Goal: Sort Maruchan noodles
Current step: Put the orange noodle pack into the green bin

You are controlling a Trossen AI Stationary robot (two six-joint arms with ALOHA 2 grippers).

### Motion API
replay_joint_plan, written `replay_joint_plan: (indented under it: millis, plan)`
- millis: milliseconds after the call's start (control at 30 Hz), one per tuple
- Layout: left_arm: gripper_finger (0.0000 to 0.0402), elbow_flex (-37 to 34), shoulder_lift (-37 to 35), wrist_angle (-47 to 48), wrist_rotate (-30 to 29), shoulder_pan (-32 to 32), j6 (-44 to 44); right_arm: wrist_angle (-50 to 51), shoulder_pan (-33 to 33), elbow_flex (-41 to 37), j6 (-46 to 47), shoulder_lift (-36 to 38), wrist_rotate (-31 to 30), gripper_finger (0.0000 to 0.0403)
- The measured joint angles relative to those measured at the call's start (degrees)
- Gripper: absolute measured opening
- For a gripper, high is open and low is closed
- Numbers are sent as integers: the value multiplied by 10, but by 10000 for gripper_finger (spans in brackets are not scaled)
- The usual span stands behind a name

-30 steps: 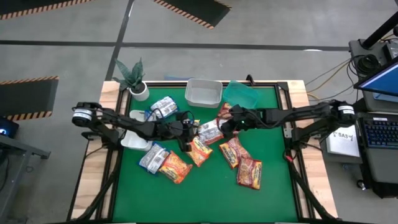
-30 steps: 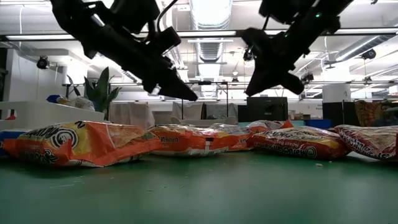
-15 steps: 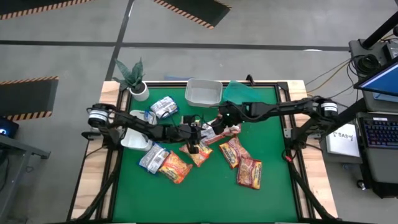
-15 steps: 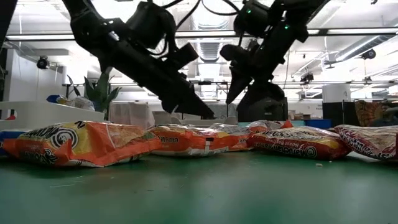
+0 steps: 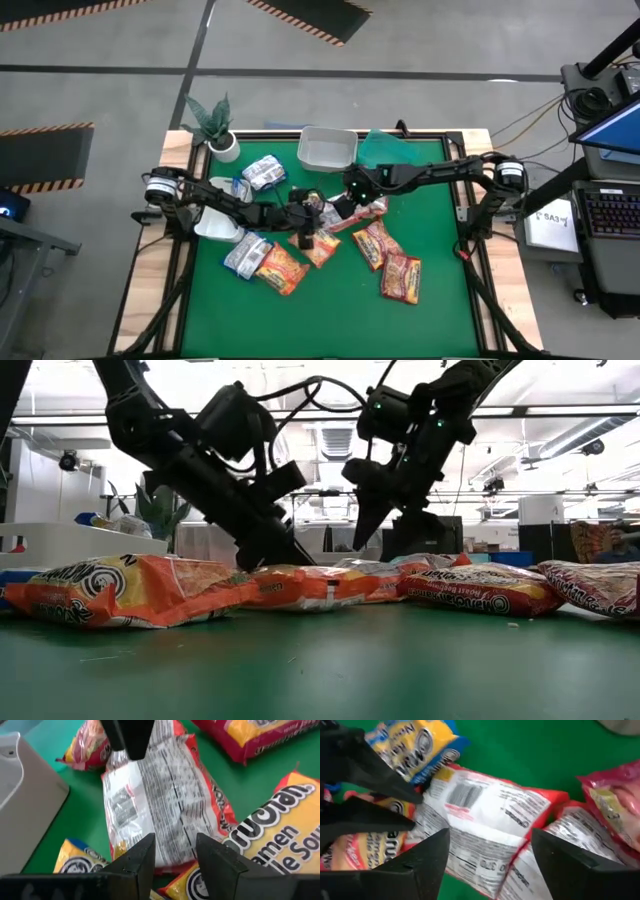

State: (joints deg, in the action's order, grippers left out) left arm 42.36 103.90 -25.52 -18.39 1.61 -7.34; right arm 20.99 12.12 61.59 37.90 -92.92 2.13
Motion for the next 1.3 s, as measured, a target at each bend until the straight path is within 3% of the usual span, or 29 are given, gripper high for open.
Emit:
replay_joint_plan:
  millis: [433, 833, 1300]
  plan:
    - [125, -41, -2, -5, -3, -1, 54, -5, 3, -4, 5, -11, 14, 327]
    - [87, -49, -2, -6, -5, -4, 70, -96, 3, -21, 2, -61, 16, 331]
    - [77, -50, -1, -17, -4, -4, 74, -240, 3, -22, -45, -96, 131, 323]
